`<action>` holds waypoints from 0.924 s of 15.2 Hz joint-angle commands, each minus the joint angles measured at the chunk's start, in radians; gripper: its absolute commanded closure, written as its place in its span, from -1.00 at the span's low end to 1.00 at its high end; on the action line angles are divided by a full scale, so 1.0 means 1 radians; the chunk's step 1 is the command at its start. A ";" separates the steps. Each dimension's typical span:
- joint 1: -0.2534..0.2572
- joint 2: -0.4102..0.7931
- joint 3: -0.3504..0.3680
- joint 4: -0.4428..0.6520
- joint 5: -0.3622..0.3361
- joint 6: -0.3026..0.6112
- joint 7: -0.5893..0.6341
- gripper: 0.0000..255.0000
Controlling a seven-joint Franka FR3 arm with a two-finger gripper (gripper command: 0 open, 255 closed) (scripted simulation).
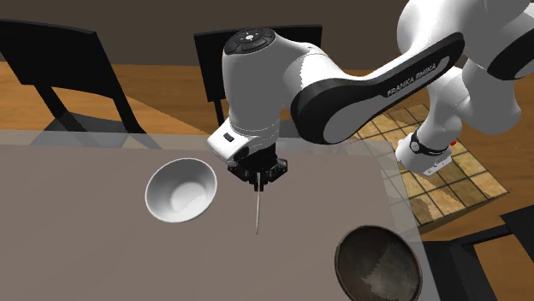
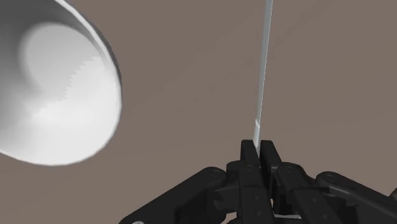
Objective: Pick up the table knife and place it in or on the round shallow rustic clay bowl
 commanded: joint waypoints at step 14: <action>0.090 -0.157 0.029 -0.103 -0.039 -0.033 0.127 1.00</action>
